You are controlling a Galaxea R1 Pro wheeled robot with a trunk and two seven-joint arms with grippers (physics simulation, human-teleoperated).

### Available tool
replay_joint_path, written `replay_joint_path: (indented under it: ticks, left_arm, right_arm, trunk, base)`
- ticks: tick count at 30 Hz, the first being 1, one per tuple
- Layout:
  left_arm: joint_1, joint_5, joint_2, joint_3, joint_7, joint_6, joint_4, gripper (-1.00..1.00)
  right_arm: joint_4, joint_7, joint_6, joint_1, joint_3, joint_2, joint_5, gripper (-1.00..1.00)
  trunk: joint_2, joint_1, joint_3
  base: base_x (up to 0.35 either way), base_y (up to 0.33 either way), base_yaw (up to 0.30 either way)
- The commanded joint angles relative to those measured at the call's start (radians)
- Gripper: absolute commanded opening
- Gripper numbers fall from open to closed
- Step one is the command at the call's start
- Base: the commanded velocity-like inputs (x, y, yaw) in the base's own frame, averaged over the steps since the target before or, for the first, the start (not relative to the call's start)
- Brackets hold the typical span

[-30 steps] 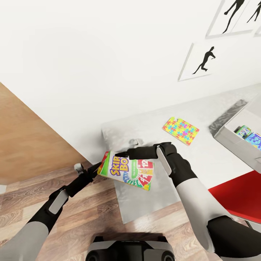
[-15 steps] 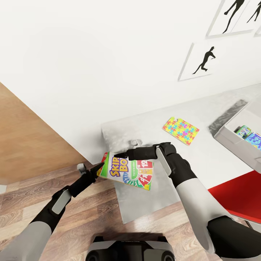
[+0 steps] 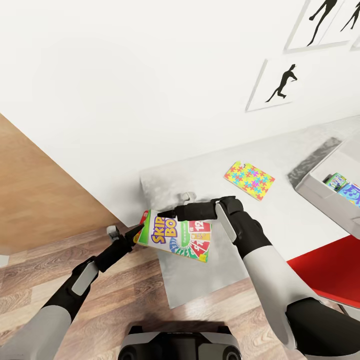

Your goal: Put all the toys in the child's room - the three board games (two on the bed and one on the table), the two jigsaw puzzles on the table, and the tennis ball on the table - inside the toy box on the table in the child's room.

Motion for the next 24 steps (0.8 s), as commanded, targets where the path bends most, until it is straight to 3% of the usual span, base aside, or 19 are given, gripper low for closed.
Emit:
replay_joint_path:
  ticks: [1,3,4,24]
  left_arm:
    - [0.000,0.008,0.001,-0.002,-0.001,0.010,0.000,1.00]
    - [0.000,0.007,0.000,-0.002,0.000,0.010,0.000,1.00]
    - [0.000,0.007,0.000,-0.002,0.001,0.010,0.000,-1.00]
    - [0.000,0.009,0.001,-0.001,0.007,0.010,0.002,-1.00]
  right_arm:
    - [0.000,-0.001,0.006,-0.001,0.000,0.000,-0.004,1.00]
    - [-0.001,-0.001,0.006,-0.001,0.000,0.000,-0.004,1.00]
    - [-0.001,-0.001,0.006,-0.001,0.000,0.000,-0.004,1.00]
    - [-0.003,-0.001,0.008,-0.002,-0.004,-0.006,-0.005,1.00]
  trunk:
    - [-0.002,0.001,-0.001]
    - [-0.002,0.001,-0.001]
    - [-0.002,0.001,-0.001]
    - [-0.002,0.001,-0.001]
  base:
    - [0.000,0.000,0.000]
    - [0.000,0.000,0.000]
    - [0.000,0.000,0.000]
    - [0.000,0.000,0.000]
